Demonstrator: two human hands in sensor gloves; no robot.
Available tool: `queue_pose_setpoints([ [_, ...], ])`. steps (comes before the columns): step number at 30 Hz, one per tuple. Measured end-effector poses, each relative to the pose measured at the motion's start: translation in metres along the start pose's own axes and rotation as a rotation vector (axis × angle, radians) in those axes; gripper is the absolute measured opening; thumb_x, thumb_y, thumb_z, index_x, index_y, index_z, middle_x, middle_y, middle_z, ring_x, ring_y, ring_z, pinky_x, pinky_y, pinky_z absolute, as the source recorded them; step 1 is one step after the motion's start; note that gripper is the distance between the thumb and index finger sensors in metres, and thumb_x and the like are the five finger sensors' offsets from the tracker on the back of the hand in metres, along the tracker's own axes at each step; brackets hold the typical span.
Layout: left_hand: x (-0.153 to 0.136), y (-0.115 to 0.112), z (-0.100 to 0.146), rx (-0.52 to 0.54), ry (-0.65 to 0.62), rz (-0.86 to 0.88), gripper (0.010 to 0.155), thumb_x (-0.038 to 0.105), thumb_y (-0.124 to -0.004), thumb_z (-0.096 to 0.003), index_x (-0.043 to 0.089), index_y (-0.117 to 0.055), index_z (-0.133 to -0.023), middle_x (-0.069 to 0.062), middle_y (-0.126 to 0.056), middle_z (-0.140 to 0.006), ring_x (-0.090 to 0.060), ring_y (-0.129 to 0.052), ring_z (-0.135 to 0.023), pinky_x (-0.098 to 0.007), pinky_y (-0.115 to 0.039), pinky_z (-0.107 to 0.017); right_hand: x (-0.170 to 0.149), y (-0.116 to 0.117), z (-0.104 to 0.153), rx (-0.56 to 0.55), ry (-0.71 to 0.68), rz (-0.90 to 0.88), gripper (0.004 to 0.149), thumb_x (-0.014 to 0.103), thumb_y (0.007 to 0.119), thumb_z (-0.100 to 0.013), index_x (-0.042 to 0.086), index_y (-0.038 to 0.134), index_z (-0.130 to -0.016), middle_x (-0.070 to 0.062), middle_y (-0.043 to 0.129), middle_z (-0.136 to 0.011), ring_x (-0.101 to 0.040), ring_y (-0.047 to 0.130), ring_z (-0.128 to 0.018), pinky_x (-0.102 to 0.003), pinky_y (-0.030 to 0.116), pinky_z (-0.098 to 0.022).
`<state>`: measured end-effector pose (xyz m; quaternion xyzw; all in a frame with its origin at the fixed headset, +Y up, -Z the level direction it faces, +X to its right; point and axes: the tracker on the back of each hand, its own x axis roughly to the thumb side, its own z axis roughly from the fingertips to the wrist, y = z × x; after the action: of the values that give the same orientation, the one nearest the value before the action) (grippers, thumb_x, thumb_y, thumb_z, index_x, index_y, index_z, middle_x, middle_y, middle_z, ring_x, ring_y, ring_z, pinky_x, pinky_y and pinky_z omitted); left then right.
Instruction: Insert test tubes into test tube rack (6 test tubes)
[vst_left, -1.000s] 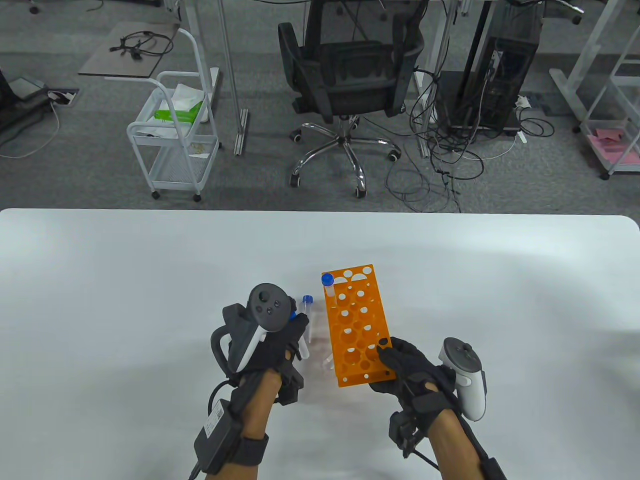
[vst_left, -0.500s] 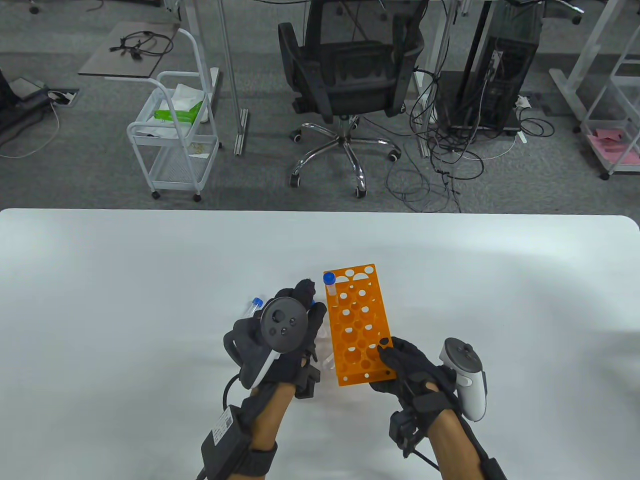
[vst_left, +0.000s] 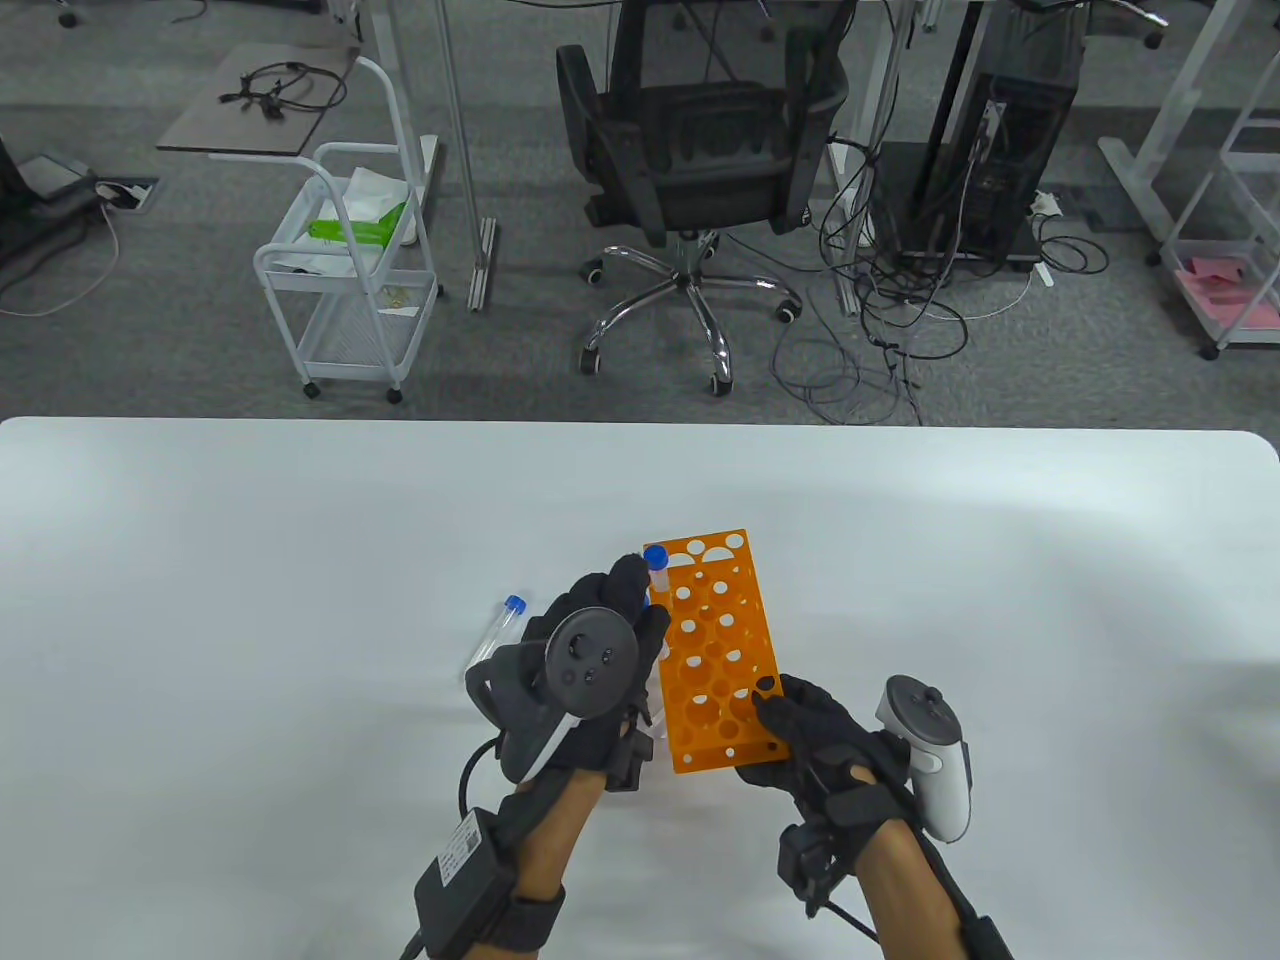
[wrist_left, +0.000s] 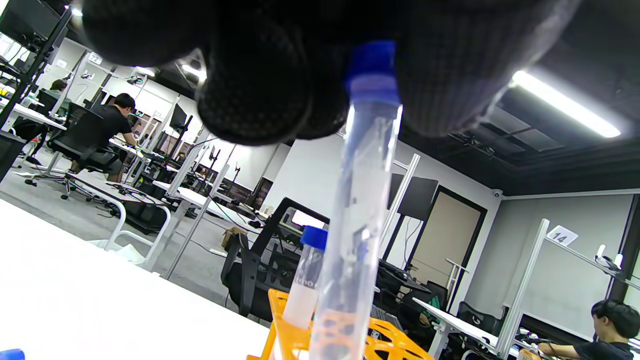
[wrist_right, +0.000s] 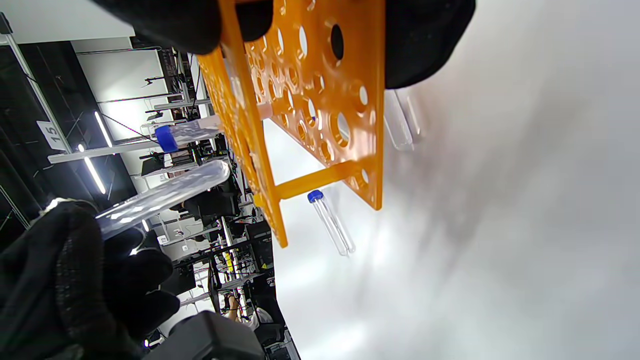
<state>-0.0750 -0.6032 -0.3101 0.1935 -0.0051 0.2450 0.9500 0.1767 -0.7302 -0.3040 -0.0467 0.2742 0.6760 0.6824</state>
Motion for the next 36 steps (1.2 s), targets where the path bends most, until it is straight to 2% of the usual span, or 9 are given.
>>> queue_pose_setpoints([
  [8, 0.003, -0.007, 0.001, -0.022, -0.026, 0.003, 0.052, 0.043, -0.089, -0.0391, 0.026, -0.083, -0.088, -0.007, -0.096, -0.079, -0.018, -0.102, -0.05, -0.037, -0.084, -0.033, 0.0, 0.0, 0.0, 0.0, -0.006, 0.007, 0.054, 0.046, 0.066, -0.051, 0.025, 0.046, -0.096, -0.015, 0.021, -0.112, -0.039, 0.063, -0.096, -0.052, 0.072, -0.067],
  [24, 0.003, -0.029, -0.002, -0.147, -0.062, -0.021, 0.052, 0.043, -0.089, -0.0392, 0.027, -0.082, -0.089, -0.007, -0.094, -0.081, -0.018, -0.1, -0.052, -0.038, -0.083, -0.034, 0.0, 0.0, 0.0, -0.003, -0.015, 0.006, 0.054, 0.046, 0.067, -0.051, 0.025, 0.046, -0.096, -0.015, 0.021, -0.112, -0.039, 0.062, -0.097, -0.052, 0.072, -0.067],
  [36, 0.006, -0.03, -0.001, -0.178, -0.064, -0.032, 0.053, 0.043, -0.09, -0.039, 0.027, -0.081, -0.089, -0.006, -0.094, -0.08, -0.018, -0.1, -0.052, -0.038, -0.083, -0.035, 0.001, 0.0, 0.001, 0.004, -0.02, -0.001, 0.054, 0.045, 0.066, -0.051, 0.024, 0.046, -0.096, -0.015, 0.02, -0.111, -0.04, 0.062, -0.097, -0.053, 0.071, -0.067],
])
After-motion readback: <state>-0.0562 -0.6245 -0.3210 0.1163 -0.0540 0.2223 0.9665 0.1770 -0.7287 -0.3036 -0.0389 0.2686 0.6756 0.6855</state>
